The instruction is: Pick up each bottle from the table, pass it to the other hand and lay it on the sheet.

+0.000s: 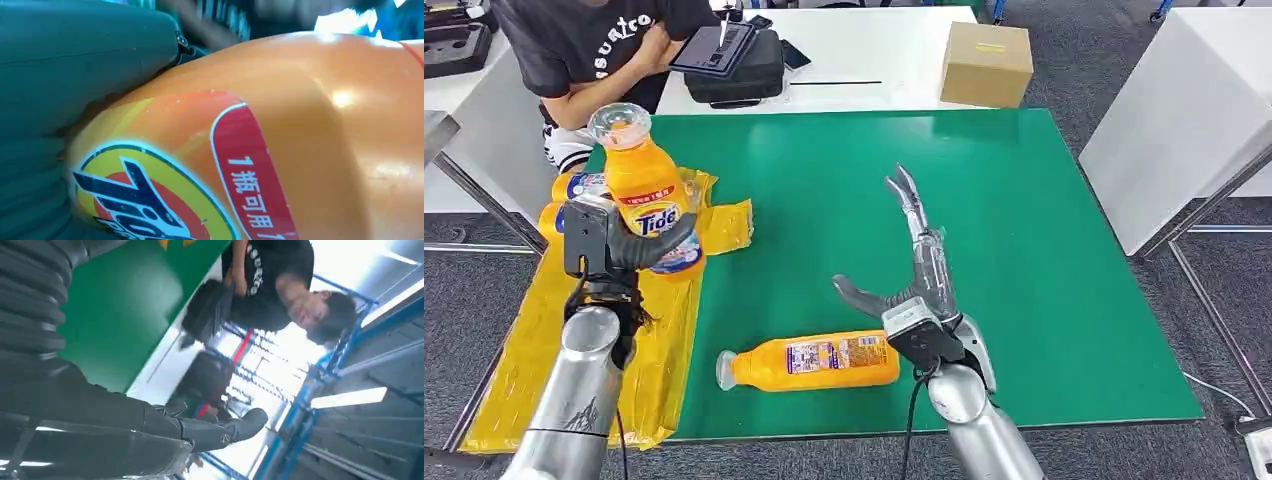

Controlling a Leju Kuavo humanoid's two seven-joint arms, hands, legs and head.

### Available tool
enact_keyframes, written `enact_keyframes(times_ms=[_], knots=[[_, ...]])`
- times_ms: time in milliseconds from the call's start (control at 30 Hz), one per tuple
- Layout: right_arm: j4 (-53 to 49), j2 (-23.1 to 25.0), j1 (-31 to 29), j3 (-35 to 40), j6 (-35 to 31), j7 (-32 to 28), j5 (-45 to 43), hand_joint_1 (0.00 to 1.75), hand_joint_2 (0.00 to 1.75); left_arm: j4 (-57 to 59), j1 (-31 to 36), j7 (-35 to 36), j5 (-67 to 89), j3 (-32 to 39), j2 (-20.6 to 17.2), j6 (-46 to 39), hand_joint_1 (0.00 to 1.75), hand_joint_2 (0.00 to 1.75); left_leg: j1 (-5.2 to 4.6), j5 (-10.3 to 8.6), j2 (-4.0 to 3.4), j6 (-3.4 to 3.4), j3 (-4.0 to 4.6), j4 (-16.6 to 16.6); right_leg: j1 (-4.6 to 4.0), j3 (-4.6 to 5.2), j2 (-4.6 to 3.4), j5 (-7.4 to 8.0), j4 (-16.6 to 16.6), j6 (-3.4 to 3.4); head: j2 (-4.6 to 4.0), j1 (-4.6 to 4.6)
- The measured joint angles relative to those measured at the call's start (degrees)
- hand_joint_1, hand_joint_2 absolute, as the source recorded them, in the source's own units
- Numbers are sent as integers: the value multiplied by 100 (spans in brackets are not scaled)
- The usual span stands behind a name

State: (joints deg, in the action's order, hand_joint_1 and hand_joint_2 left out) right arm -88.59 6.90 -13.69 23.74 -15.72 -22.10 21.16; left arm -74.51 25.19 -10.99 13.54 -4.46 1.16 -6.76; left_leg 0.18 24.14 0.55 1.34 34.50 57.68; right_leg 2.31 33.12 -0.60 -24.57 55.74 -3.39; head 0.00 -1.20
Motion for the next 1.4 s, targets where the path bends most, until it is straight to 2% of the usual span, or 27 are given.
enact_keyframes(times_ms=[100, 267, 933, 1133, 1300, 1333, 1400], knots=[[-111, -120, 105, 79, -144, 0, 103, 0, 175, 79, 81, -37, 723, 57, -171, -378, 175, 175, 1, 0, 0, 0, -1, 0, -1, 1, 0, 0, 0, 0, 0, -2], [-203, -238, 157, 166, -168, 0, 146, 0, 175, 181, 106, -68, 862, 131, -280, -434, 175, 175, 1, 0, 0, 0, 1, 0, 1, 1, 0, 0, 0, 0, 0, 0], [-264, -363, 184, 245, -177, 2, 148, 0, 175, 269, 109, -74, 926, 140, -320, -474, 175, 175, -1, 0, 0, 0, 0, 0, 2, 1, 1, 0, 0, 0, 0, 0], [-286, -391, 226, 247, -282, 50, 181, 0, 175, 378, 126, 232, 2389, 101, -379, -1230, 175, 175, -1, 0, 1, 0, 0, 0, 2, 1, 1, 0, -1, 0, 0, 0], [-293, -404, 226, 275, -293, 155, 159, 0, 175, 717, 264, 466, 3424, 24, -453, -1510, 175, 175, -1, 0, 0, 0, 0, 0, 2, 1, 1, 0, 0, 0, 0, 0], [-295, -406, 226, 277, -308, 192, 174, 0, 175, 860, 327, 578, 3664, 16, -481, -1603, 175, 175, -1, 0, 1, 0, -1, 0, 2, 1, 1, 0, 0, 0, 2, 2], [-297, -420, 233, 286, -369, 256, 255, 0, 175, 1257, 504, 1259, 4779, -128, -565, -2059, 175, 175, -1, 0, 0, 0, -1, 0, 2, 1, 1, 0, 0, 0, 0, 0]])
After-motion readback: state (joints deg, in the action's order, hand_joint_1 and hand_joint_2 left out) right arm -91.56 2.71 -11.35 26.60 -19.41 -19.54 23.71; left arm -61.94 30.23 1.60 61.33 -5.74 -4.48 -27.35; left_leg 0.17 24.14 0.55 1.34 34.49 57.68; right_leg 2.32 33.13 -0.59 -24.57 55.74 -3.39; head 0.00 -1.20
